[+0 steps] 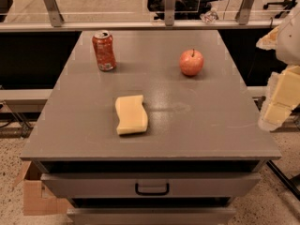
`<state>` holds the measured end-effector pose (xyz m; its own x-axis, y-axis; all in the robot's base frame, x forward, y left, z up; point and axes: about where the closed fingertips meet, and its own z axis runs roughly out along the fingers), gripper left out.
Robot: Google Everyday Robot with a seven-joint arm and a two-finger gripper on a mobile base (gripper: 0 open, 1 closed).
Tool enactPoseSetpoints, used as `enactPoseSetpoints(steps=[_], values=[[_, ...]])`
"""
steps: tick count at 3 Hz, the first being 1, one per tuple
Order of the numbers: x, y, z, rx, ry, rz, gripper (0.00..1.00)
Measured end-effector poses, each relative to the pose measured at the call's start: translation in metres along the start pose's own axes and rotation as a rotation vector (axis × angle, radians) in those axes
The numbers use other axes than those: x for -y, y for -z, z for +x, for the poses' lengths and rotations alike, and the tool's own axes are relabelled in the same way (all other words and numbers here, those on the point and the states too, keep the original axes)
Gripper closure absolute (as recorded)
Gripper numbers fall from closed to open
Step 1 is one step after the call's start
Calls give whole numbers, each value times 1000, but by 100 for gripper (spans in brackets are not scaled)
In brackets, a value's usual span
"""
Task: Pick apple
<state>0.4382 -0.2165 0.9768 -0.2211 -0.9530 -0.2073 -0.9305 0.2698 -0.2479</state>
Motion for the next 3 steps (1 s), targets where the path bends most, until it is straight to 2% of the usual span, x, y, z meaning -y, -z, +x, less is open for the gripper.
enactPoseSetpoints(steps=[1,2,3], values=[[3,-1,-1,16,-11,3,0],[18,-6,-8,96,-64,17,0],[52,-18,-3,235,-197,44,0]])
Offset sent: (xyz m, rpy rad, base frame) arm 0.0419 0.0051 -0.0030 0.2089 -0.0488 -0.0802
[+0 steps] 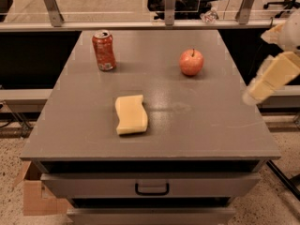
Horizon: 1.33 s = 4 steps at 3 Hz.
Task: Pick apple
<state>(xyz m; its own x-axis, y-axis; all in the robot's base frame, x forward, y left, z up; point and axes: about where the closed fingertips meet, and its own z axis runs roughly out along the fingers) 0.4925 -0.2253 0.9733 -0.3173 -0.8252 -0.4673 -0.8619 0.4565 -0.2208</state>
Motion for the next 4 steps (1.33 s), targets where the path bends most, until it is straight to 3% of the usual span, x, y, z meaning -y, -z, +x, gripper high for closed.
enactPoseSetpoints(steps=[1,2,3,4], values=[[40,-27,-9,226,-178,25,0],[58,-41,-18,345,-212,29,0],[65,-63,-18,400,-172,49,0],[68,-78,-13,352,-132,89,0]])
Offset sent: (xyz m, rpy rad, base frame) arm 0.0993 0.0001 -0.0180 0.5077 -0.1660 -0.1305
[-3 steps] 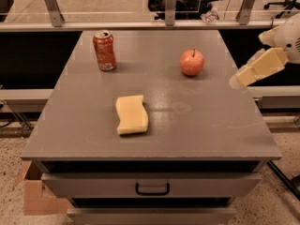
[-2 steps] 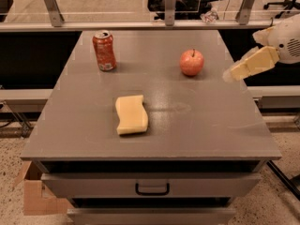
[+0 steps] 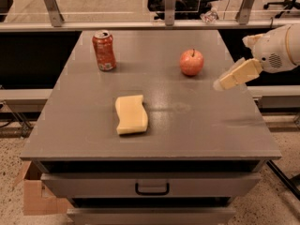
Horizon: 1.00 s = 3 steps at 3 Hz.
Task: Pick apple
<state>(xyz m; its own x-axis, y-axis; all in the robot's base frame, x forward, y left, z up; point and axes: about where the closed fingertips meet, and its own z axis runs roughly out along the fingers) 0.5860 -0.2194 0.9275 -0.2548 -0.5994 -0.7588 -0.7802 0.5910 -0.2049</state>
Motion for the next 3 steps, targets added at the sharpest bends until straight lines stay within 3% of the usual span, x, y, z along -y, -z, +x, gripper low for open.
enactPoseSetpoints(steps=[1,3], values=[[2,-3,4,-16,-10,13,0],[18,-17,0,87,-68,62,0]])
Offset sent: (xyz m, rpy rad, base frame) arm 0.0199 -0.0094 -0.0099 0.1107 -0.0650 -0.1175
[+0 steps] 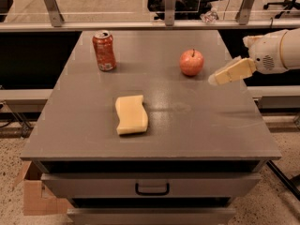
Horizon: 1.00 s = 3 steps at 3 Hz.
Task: Pick apple
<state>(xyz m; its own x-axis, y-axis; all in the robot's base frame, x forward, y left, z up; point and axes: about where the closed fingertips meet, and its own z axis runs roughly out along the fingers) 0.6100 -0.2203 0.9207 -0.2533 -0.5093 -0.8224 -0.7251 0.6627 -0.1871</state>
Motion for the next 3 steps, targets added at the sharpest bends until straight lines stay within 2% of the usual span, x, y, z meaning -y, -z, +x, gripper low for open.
enactPoseSetpoints(steps=[1,3], values=[[4,-15,-4,28,0,-24,0],[-1,-57,1,44,12,-121,0]])
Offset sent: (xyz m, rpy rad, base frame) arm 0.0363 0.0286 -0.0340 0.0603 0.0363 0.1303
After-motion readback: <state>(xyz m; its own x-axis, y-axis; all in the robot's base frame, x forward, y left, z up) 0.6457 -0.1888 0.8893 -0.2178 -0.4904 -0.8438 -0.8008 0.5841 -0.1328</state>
